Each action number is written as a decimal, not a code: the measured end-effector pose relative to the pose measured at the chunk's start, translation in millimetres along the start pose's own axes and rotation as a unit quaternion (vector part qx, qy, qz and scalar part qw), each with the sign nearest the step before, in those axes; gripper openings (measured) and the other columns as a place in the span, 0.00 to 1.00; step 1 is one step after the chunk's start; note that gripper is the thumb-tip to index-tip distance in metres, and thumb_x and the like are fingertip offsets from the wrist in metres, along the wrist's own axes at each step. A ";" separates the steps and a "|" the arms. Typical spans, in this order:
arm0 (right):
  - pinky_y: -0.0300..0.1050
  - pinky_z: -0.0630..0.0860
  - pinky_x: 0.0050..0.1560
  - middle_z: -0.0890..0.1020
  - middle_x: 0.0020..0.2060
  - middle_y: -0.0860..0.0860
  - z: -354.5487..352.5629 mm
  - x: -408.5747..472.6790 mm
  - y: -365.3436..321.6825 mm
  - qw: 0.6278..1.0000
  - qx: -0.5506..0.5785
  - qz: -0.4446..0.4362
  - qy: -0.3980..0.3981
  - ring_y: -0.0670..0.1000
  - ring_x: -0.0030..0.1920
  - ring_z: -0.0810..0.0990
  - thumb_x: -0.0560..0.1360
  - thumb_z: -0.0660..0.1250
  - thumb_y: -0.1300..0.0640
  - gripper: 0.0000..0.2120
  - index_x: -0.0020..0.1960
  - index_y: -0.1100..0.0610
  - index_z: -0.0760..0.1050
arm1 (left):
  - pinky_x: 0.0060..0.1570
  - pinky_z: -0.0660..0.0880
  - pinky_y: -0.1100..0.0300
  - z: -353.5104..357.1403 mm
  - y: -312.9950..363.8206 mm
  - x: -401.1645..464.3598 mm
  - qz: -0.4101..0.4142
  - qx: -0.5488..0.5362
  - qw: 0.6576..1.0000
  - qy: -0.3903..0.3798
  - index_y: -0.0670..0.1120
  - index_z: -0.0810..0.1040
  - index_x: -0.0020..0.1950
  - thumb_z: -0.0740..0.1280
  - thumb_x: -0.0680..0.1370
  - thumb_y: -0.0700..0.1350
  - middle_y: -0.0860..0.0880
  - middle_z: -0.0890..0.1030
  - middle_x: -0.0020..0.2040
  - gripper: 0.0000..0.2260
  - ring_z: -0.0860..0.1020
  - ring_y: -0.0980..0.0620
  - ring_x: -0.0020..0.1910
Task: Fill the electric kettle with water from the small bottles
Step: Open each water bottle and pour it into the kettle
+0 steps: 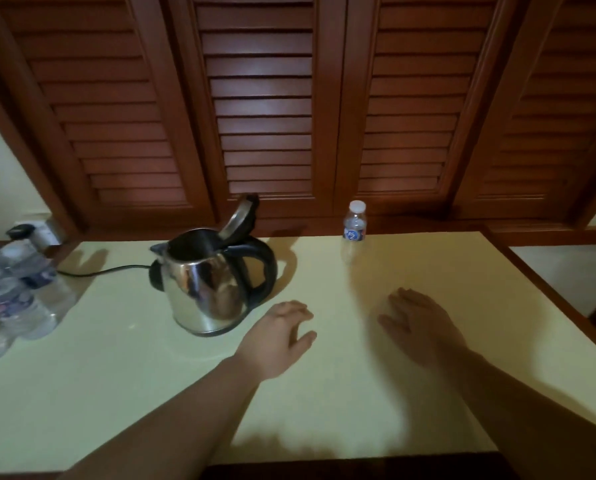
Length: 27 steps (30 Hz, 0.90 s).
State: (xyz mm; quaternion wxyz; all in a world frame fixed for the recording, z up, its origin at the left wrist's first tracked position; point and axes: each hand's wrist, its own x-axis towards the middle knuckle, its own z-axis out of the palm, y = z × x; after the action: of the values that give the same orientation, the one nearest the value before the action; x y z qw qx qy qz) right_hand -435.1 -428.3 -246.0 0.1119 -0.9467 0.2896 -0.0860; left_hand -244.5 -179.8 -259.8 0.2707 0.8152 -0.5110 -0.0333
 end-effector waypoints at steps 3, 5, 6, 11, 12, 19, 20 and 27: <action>0.47 0.66 0.74 0.80 0.68 0.53 18.6 -16.7 -56.0 0.997 0.032 -0.066 0.007 0.54 0.71 0.74 0.75 0.56 0.34 0.34 0.66 0.55 0.82 | 0.75 0.62 0.63 -19.3 -21.0 -36.2 0.027 -0.008 1.000 -0.012 0.55 0.80 0.69 0.66 0.80 0.60 0.58 0.75 0.71 0.19 0.68 0.62 0.74; 0.46 0.70 0.72 0.81 0.66 0.50 28.2 -23.9 -98.8 0.995 0.053 -0.083 -0.001 0.52 0.69 0.75 0.75 0.59 0.37 0.29 0.63 0.54 0.84 | 0.75 0.63 0.64 -34.9 -36.7 -58.3 0.052 -0.011 0.998 -0.018 0.54 0.81 0.68 0.65 0.81 0.60 0.57 0.77 0.70 0.19 0.68 0.64 0.73; 0.47 0.72 0.70 0.81 0.65 0.49 32.6 -27.3 -123.6 0.994 0.064 -0.091 0.000 0.51 0.66 0.77 0.75 0.60 0.38 0.27 0.62 0.54 0.84 | 0.74 0.63 0.65 -44.5 -48.0 -70.5 0.060 -0.007 0.998 -0.018 0.54 0.81 0.67 0.65 0.81 0.59 0.57 0.78 0.69 0.18 0.68 0.64 0.73; 0.48 0.76 0.56 0.83 0.51 0.49 59.8 -52.8 -254.2 0.985 0.095 -0.140 -0.026 0.53 0.54 0.79 0.76 0.57 0.39 0.25 0.55 0.54 0.83 | 0.71 0.67 0.64 -102.2 -114.4 -136.6 0.057 0.008 0.998 -0.016 0.53 0.83 0.65 0.65 0.80 0.59 0.56 0.79 0.66 0.18 0.72 0.61 0.71; 0.48 0.76 0.56 0.83 0.51 0.49 65.6 -56.2 -278.7 0.985 0.104 -0.136 -0.037 0.53 0.54 0.79 0.76 0.57 0.39 0.24 0.55 0.54 0.83 | 0.71 0.67 0.63 -114.0 -129.6 -150.7 0.056 0.012 0.998 -0.015 0.52 0.83 0.64 0.65 0.80 0.59 0.55 0.79 0.66 0.18 0.72 0.61 0.70; 0.43 0.55 0.76 0.67 0.78 0.48 106.0 -39.0 -408.7 0.976 0.099 -0.178 -0.074 0.50 0.77 0.63 0.81 0.65 0.42 0.27 0.77 0.50 0.70 | 0.69 0.63 0.71 -191.6 -225.4 -233.5 -0.011 0.027 0.999 0.023 0.52 0.84 0.64 0.67 0.79 0.59 0.55 0.80 0.66 0.18 0.74 0.58 0.69; 0.44 0.55 0.77 0.65 0.79 0.47 111.4 -36.7 -421.2 0.976 0.097 -0.179 -0.076 0.50 0.78 0.61 0.82 0.64 0.41 0.28 0.78 0.50 0.68 | 0.68 0.62 0.73 -198.1 -234.5 -242.1 -0.020 0.028 0.999 0.036 0.52 0.84 0.62 0.68 0.78 0.59 0.55 0.80 0.65 0.18 0.74 0.59 0.67; 0.47 0.59 0.76 0.69 0.77 0.48 129.9 -32.8 -447.2 0.984 0.070 -0.159 -0.027 0.50 0.76 0.64 0.80 0.61 0.37 0.27 0.76 0.46 0.71 | 0.38 0.73 0.62 -231.3 -260.0 -275.1 -0.182 -0.084 0.933 0.299 0.49 0.75 0.36 0.78 0.71 0.45 0.56 0.77 0.37 0.12 0.77 0.56 0.37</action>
State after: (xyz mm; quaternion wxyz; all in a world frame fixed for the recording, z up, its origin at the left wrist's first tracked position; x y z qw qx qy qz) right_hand -195.8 -27.6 -256.9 0.1710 -0.9723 0.1256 -0.0977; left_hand -86.9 234.6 -247.7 0.4675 0.8409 -0.2445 0.1207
